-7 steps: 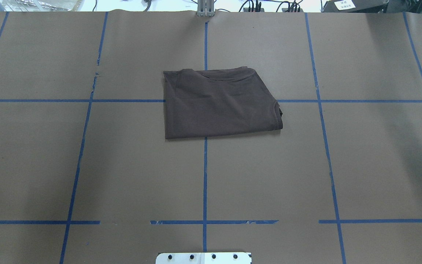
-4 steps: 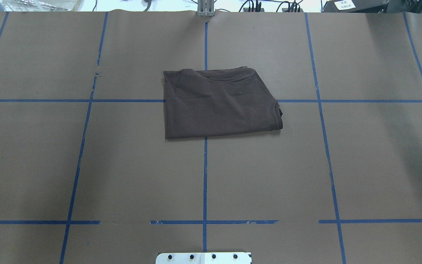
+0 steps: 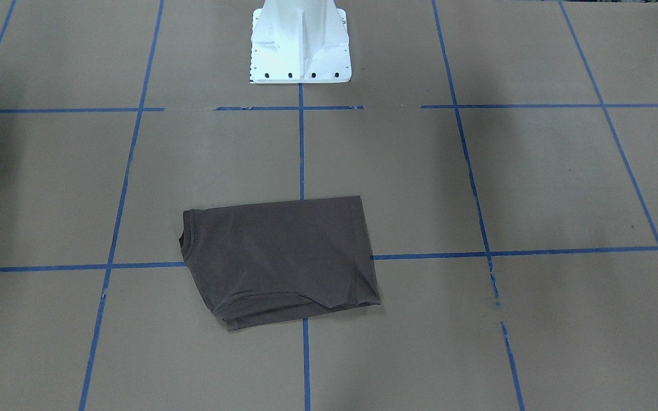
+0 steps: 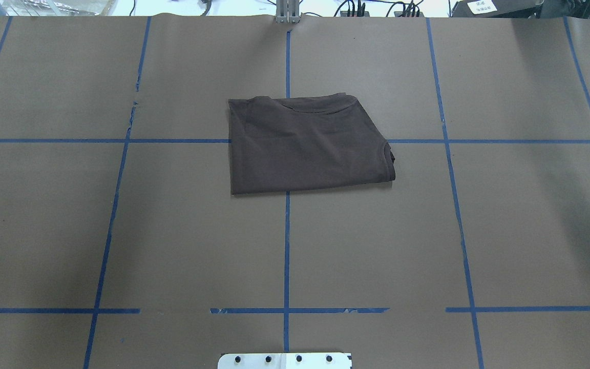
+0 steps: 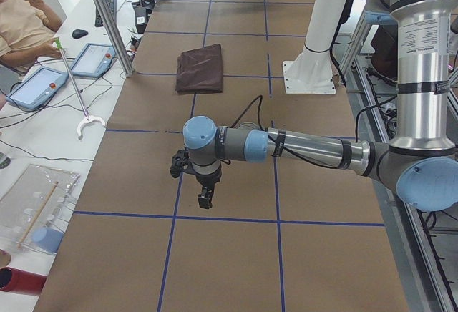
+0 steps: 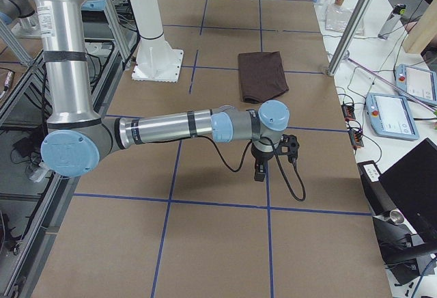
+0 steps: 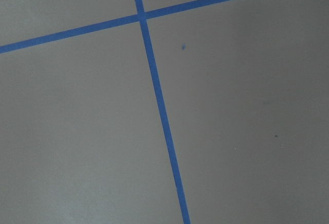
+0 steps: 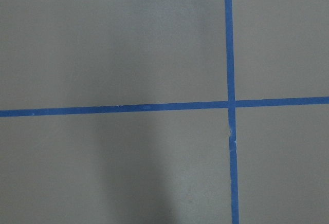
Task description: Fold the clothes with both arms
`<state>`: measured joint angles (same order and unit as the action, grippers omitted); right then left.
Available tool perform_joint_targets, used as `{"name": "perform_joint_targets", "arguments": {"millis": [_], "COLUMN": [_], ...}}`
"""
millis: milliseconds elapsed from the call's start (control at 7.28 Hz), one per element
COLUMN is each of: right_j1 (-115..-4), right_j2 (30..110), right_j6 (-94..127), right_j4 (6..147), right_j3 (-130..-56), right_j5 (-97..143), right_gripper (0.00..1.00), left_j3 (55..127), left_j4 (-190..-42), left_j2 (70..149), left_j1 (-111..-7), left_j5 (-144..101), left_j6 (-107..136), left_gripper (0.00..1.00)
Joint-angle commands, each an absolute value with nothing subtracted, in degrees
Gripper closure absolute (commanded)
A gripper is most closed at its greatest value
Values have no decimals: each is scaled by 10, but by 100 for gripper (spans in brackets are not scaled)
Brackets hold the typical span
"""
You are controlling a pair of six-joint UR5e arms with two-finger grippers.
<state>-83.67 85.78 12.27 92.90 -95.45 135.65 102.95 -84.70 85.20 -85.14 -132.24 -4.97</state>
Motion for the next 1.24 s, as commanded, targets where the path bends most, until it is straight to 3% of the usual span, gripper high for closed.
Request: {"name": "perform_joint_targets", "arguments": {"millis": [0, 1098], "right_j1": [-837, -848], "right_j2": [860, 866], "right_j6": [123, 120], "right_j4": [928, 929], "right_j3": [-954, -947], "right_j5": [1356, 1354], "right_gripper": [0, 0], "left_j3": [1024, 992], "left_j4": [-852, -887], "left_j2": [862, 863], "left_j1": [-872, -892], "left_j5": [-1333, -1365], "left_j6": [-33, -33], "left_gripper": [0, 0]}}
